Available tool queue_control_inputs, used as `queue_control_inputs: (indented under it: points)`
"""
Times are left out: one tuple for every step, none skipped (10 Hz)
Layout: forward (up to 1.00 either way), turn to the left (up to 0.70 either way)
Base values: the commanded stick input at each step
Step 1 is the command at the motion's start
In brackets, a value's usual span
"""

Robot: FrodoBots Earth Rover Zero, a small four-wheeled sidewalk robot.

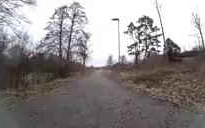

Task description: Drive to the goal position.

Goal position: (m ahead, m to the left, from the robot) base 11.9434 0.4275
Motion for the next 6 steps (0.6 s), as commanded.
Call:
queue_control_inputs:
  points:
    - [1.00, 0.00]
    - [1.00, 0.00]
    - [1.00, 0.00]
    - [1.00, 0.00]
    - [1.00, 0.28]
    - [1.00, 0.40]
